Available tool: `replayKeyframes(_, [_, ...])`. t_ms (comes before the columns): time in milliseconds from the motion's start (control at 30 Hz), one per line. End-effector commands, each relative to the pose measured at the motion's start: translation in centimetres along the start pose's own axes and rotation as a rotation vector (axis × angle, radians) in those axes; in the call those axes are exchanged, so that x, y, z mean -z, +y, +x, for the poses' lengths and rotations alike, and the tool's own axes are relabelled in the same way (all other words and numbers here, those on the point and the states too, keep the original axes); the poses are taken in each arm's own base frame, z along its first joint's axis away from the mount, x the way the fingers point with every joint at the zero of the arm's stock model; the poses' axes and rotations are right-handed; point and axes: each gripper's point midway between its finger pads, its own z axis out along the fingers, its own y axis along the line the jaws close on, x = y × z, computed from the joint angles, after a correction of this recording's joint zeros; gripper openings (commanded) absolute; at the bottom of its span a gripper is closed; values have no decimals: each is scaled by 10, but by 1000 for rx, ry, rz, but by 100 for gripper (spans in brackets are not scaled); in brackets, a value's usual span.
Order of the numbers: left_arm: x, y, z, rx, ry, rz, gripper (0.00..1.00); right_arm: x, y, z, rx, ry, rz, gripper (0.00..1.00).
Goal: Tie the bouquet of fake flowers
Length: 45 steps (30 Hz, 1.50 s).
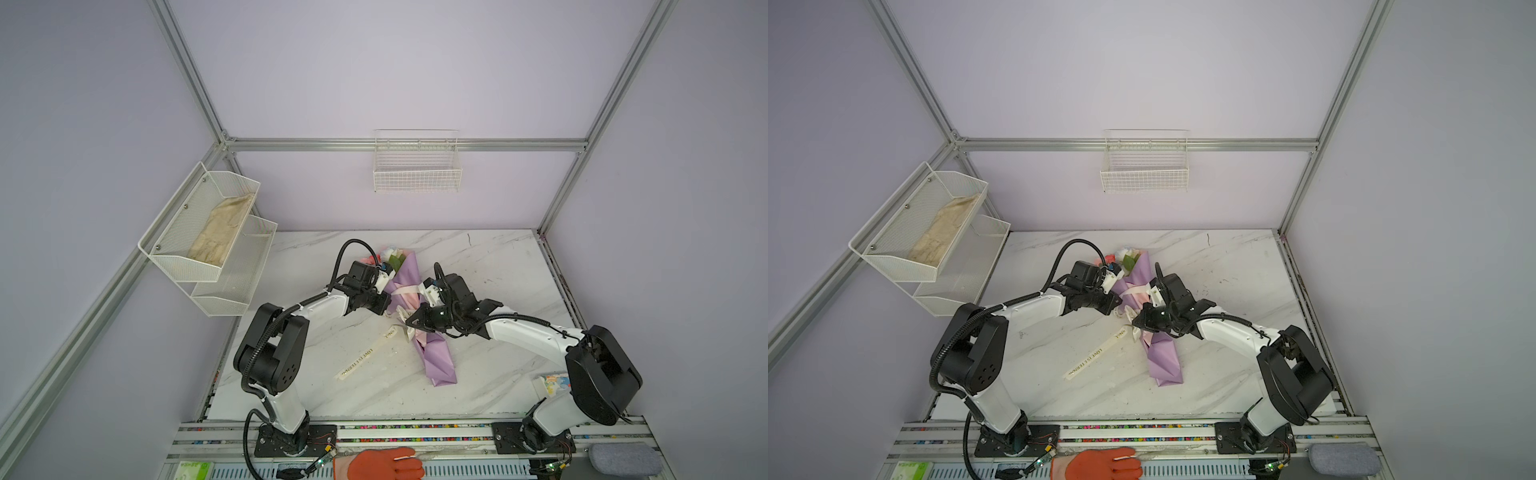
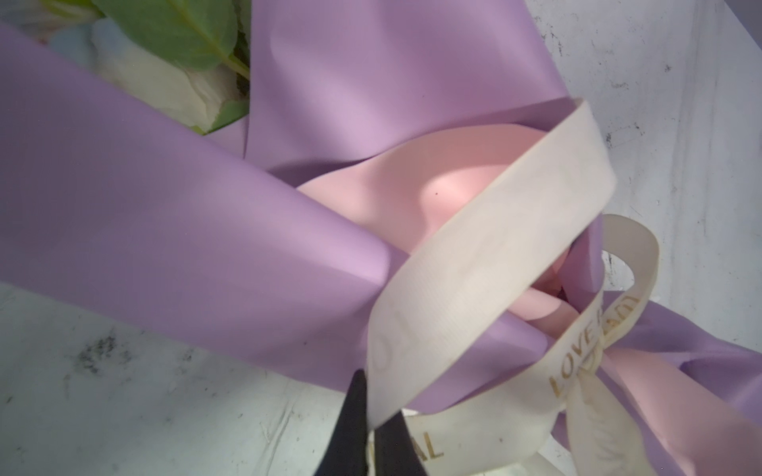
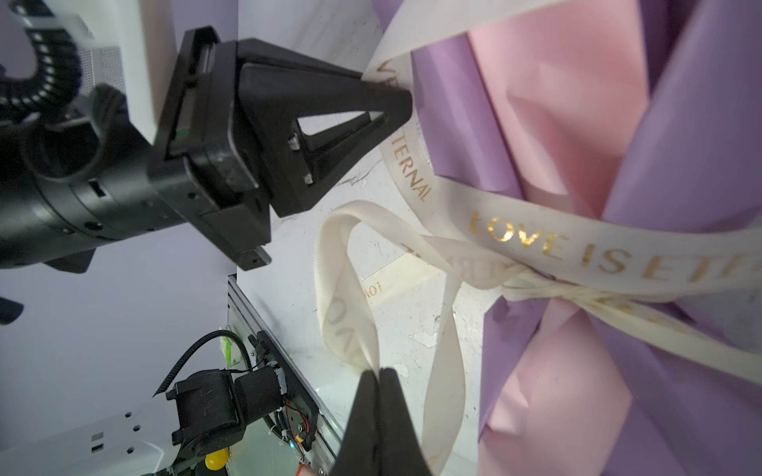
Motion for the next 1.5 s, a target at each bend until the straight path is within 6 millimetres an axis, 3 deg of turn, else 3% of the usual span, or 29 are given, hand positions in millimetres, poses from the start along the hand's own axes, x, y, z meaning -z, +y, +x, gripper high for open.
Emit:
replayKeyframes(0, [46,-8,-46,-18,-157,-22,3,11,10,-17,-7,-83,10,0])
replayKeyframes(100, [74,-17,-42,1,-226,-19,2,16,13,-25,-15,-128,14,0])
replayKeyframes(167, [96,-34,-38,-14,-288,35,3,20,15,-31,-21,-153,10,0])
replayKeyframes(333, [127,-63,-18,-59,-376,106,5,21,15,-37,-36,-164,1,0])
replayKeyframes(567, [172,-119,-16,-411,-604,203,7,16,11,-41,-50,-155,-9,0])
replayKeyframes(700, [177,-145,-16,-580,-622,281,10,14,12,-42,-54,-139,-32,0])
replayKeyframes(800, [175,-173,-13,-745,-588,335,10,13,10,-43,-61,-117,-52,0])
replayKeyframes(900, [167,-187,-8,-850,-559,371,9,12,7,-45,-74,-108,-80,0])
replayKeyframes(1000, [156,-186,-5,-868,-504,363,9,13,6,-49,-78,-110,-92,0])
replayKeyframes(1067, [145,-168,-13,-804,-459,258,13,12,4,-49,-78,-109,-88,0])
replayKeyframes(1133, [135,-139,-23,-655,-417,108,30,11,2,-48,-82,-109,-81,0])
replayKeyframes(1200, [127,-121,-24,-617,-406,34,39,11,-2,-47,-87,-109,-70,0])
replayKeyframes(1300, [117,-114,-26,-556,-369,50,54,12,-3,-46,-83,-110,-61,0])
replayKeyframes(1467, [102,-114,-36,-500,-320,108,57,11,-3,-48,-78,-109,-54,0])
